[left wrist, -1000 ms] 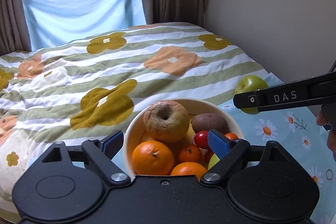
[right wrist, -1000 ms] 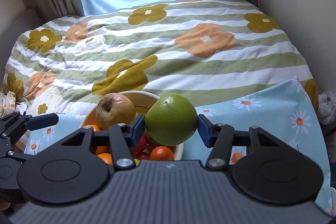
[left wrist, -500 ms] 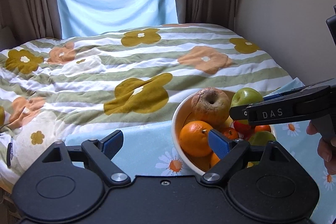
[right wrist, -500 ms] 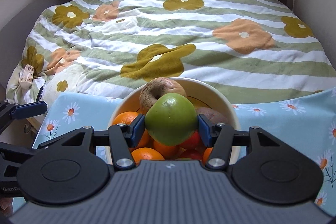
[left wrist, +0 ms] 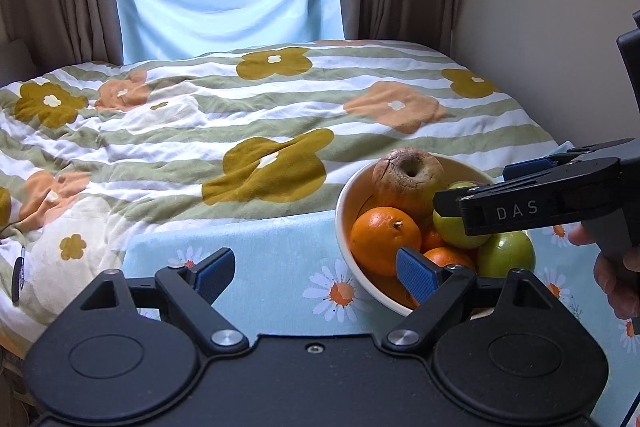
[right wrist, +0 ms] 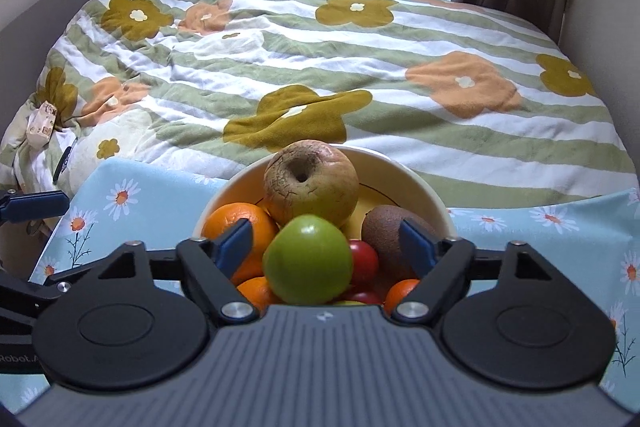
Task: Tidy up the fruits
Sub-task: 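Lower the tomato into the bowl and open the left gripper while the right releases the apple there, then withdraw both open grippers up and away from the bowl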
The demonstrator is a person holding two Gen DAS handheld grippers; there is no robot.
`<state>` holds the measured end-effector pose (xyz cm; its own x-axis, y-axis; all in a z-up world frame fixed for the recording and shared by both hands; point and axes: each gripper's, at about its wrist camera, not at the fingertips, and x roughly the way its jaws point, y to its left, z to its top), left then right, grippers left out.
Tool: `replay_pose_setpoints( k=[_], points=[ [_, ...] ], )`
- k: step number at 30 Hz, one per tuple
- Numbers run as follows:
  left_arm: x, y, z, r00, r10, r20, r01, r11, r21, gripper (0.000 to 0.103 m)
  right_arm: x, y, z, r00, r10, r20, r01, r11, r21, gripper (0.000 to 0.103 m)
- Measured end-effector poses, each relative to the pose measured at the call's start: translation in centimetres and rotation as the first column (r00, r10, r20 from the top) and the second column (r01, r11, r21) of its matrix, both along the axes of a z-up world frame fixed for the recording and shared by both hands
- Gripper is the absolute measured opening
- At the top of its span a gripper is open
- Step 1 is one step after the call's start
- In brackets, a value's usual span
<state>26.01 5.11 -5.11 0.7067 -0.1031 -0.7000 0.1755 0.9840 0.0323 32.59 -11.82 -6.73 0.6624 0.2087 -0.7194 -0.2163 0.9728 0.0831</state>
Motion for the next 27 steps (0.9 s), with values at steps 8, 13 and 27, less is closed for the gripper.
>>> replay_pose_setpoints(
  k=[8,13,27],
  points=[
    [-0.9,0.3,0.4,1.0,-0.016,0.017,0.016,1.0,0.0,0.091,-1.0,0.0,0.9,0.999,-0.025,0.021,0.025,0.999,0.028,0.101],
    [-1.6,0.0,1.6,0.999,-0.022,0.042,0.023,1.0,-0.008,0.091,-2.5,-0.1,2.3,0.998,-0.028,0.05,0.027,0.999,0.023,0.101],
    [-9.0,-2.3,8.9,0.979,0.084,0.186,-0.079,0.996,-0.032,0.091,-10.9,-4.3,10.4,0.99,-0.04,0.139,0.034,0.998,0.043,0.101]
  ],
)
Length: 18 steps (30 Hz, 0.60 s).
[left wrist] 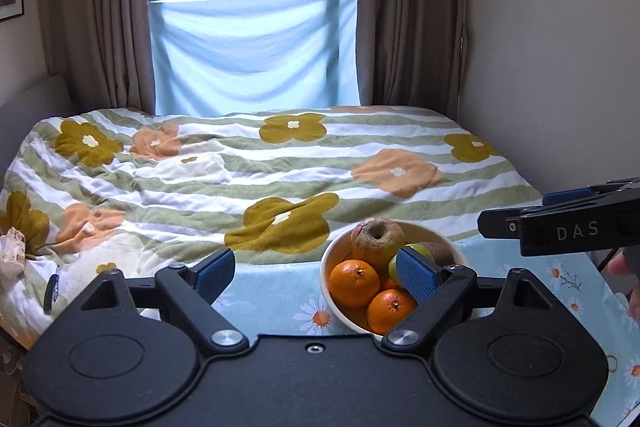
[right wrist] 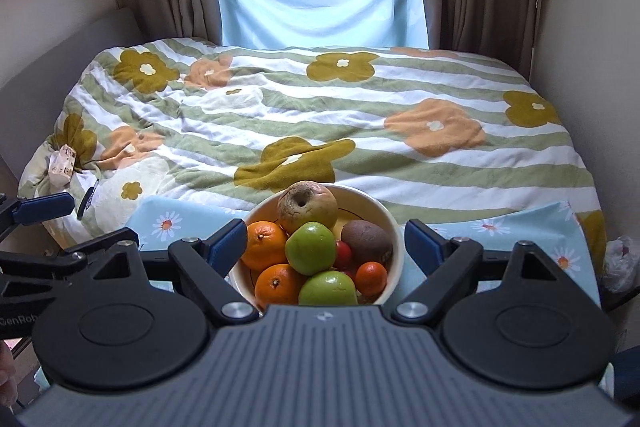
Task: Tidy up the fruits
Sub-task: 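Withdraw both open grippers up and away from the bowl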
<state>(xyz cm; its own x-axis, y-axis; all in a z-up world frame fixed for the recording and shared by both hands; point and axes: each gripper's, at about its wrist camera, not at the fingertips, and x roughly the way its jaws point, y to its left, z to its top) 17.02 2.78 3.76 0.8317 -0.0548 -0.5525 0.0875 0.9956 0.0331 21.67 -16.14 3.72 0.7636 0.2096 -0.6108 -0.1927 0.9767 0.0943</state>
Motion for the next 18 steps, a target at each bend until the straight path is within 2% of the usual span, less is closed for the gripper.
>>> replay_pose_setpoints(
  k=[9,13,15,18],
  points=[
    [-7.4,-1.9,2.5,0.997,0.057,0.043,-0.057,0.998,-0.008,0.091,-9.0,-3.5,3.4,0.997,-0.049,0.065,0.05,0.999,-0.019,0.103],
    [-10.1,-3.1,2.5,0.997,0.065,0.047,-0.065,0.998,-0.006,0.093,-12.6,-5.2,3.2,0.994,-0.081,0.07,0.084,0.996,-0.042,0.103],
    [-11.2,-3.6,2.3,0.996,0.072,0.052,-0.072,0.997,0.0,0.099,-13.9,-6.0,2.8,0.993,-0.103,0.063,0.105,0.994,-0.042,0.103],
    [-12.7,-4.4,2.0,0.996,0.076,0.055,-0.076,0.997,0.012,0.102,-15.6,-6.9,1.9,0.99,-0.13,0.055,0.133,0.989,-0.057,0.103]
  ],
)
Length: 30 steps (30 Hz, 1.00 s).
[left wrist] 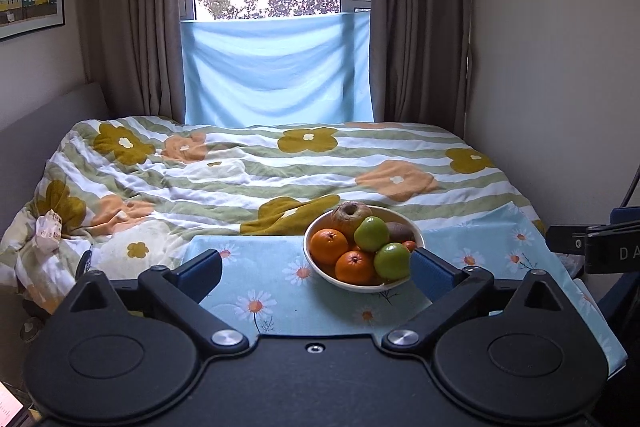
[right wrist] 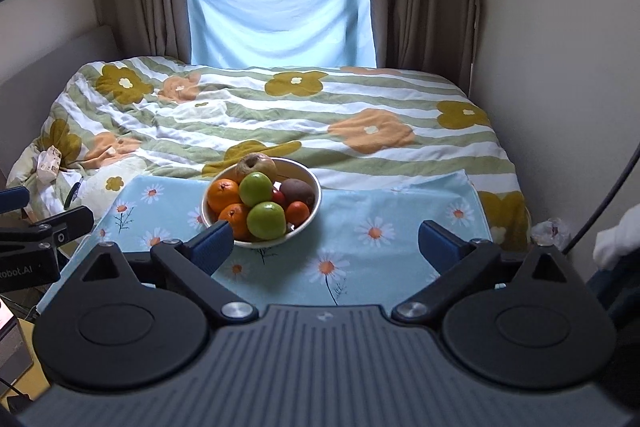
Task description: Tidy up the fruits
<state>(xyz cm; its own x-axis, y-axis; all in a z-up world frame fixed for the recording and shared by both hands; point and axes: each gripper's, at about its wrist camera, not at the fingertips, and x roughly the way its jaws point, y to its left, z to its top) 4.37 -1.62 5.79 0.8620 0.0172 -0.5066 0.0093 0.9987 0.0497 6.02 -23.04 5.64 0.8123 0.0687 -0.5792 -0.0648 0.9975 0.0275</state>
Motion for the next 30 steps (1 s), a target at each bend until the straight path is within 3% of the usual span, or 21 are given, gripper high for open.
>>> replay_pose_setpoints(
  k=[10,30],
  points=[
    [-2.0,-1.0,-1.5,0.999,-0.001,-0.037,0.001,1.0,-0.02,0.103,-3.4,-1.7,-2.0,0.998,-0.046,-0.036,0.045,0.999,-0.01,0.103],
    [-2.8,-1.9,-1.4,0.999,-0.005,-0.04,0.006,1.0,0.004,0.103,-3.5,-1.7,-2.2,0.998,-0.042,-0.052,0.042,0.999,0.0,0.103]
  ],
)
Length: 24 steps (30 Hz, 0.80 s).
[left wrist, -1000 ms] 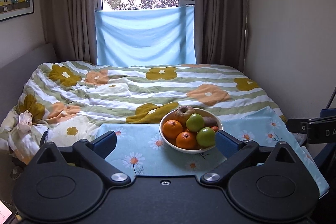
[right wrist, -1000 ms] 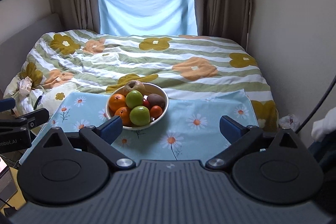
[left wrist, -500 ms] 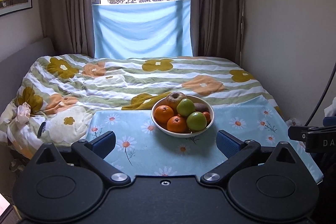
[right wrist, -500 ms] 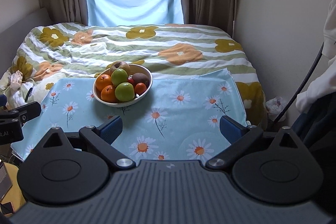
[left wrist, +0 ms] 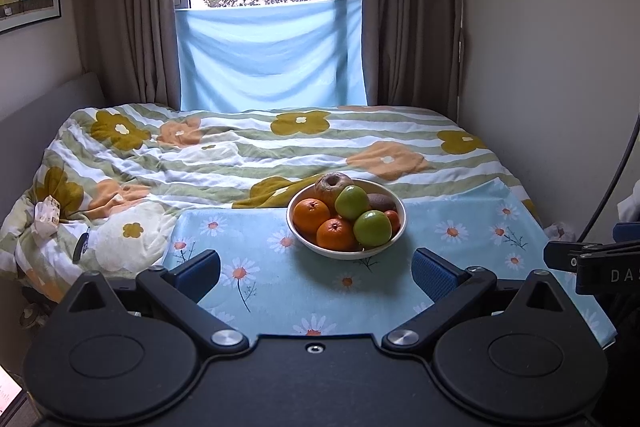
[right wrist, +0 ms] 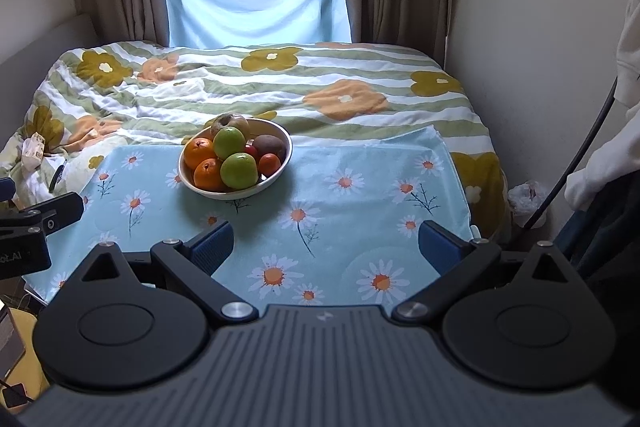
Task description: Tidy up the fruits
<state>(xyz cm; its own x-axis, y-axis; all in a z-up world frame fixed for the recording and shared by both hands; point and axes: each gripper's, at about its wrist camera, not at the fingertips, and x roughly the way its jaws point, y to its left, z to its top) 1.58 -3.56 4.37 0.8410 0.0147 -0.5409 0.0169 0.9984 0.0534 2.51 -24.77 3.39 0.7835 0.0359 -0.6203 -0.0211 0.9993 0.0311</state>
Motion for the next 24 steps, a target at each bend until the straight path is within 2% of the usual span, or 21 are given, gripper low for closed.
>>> replay_pose_setpoints(
  k=[24],
  points=[
    [-0.27,0.16,-0.32,1.0,0.013,-0.006,-0.013,1.0,0.007,0.103,0.23,0.11,-0.41,1.0,-0.012,-0.024,0.012,1.0,0.008,0.103]
  ],
)
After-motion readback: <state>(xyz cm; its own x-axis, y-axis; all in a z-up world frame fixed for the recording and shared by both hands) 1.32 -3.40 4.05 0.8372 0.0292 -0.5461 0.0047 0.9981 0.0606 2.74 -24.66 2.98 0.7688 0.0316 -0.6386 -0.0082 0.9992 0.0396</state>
